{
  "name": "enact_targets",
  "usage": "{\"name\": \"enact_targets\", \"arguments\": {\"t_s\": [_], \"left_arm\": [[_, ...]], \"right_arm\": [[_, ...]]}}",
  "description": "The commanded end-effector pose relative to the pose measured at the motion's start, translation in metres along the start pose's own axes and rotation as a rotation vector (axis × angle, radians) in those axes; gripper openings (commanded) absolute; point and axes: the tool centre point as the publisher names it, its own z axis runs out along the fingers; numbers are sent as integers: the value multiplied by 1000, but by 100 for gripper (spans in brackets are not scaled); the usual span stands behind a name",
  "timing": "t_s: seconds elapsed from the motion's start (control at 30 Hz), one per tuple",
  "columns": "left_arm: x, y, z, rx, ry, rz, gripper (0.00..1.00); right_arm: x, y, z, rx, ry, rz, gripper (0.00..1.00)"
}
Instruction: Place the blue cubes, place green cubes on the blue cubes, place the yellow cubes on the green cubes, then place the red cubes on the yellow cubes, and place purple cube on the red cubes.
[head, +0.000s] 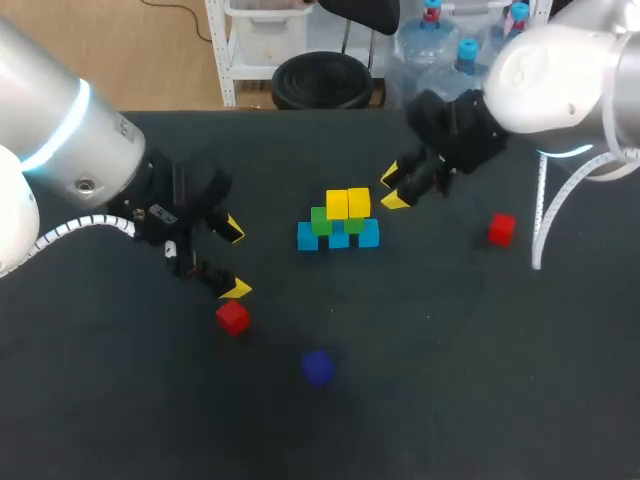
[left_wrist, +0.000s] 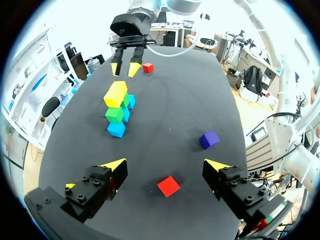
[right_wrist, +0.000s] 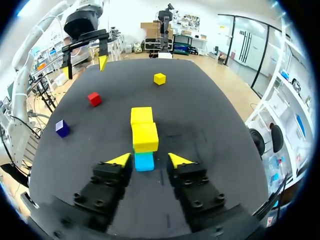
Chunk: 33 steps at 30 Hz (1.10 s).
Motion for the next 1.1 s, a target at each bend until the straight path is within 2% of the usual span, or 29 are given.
{"name": "enact_targets", "arguments": {"t_s": [0.03, 1.1], "left_arm": [[1, 1, 0, 3, -5, 4, 100], [1, 1, 0, 3, -5, 4, 100]], "right_arm": [[3, 1, 3, -1, -17, -4, 0], [-5, 2, 13, -16, -25, -15, 0]]}}
